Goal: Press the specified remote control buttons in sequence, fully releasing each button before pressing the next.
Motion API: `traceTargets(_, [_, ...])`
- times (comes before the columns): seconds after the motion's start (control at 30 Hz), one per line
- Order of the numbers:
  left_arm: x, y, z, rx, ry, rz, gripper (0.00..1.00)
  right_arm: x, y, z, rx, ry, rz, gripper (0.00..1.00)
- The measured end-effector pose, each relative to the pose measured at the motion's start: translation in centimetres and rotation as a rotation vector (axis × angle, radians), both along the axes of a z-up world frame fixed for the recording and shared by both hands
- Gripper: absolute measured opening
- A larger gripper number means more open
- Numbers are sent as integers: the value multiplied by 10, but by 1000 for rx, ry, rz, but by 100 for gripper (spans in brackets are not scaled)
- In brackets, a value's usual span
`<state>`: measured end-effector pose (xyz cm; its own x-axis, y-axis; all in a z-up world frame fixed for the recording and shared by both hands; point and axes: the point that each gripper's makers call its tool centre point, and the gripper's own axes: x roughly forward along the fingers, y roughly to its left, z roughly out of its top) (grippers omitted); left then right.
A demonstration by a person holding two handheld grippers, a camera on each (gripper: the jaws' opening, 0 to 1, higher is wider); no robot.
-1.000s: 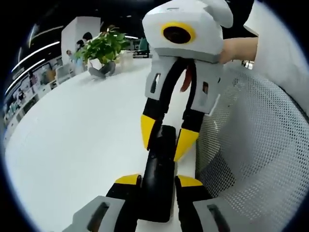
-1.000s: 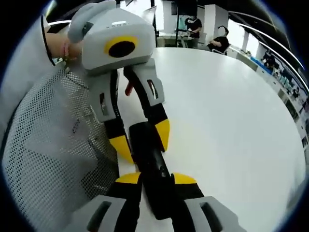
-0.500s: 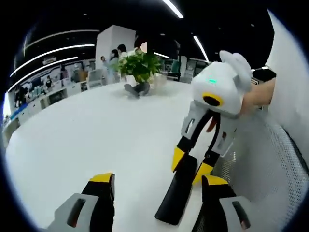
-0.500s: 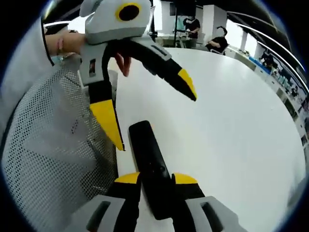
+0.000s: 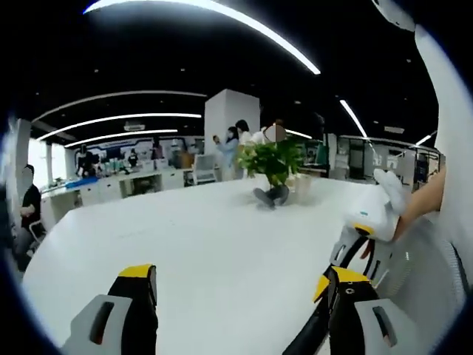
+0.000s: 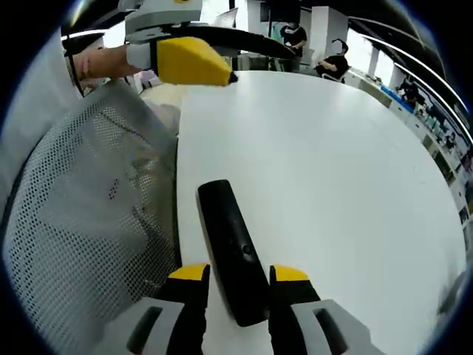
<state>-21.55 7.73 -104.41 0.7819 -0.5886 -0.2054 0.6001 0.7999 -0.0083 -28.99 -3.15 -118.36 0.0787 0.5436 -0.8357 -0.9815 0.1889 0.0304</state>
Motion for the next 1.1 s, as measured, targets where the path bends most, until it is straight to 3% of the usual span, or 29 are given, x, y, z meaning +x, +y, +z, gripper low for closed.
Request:
traceTargets(0.27, [10,39,38,-71,-172,195,100,0,-7,-4,-15,13,-20,32])
traceTargets(0.33, [11,48,44,-49,-200,237,100,1,-8,-5,-18,15,-24,31])
traceTargets(0.63, [13,70,46,50,-209,339,100,3,-7,-7,-26,22,-21,26])
traceTargets(0.83, [15,81,55,-19,-213,385,100,3,-6,-10,-42,28,-2,25])
traceTargets(1.1, [13,95,47,-46,-200,418,100,13,-3,-10,-49,29,33,24])
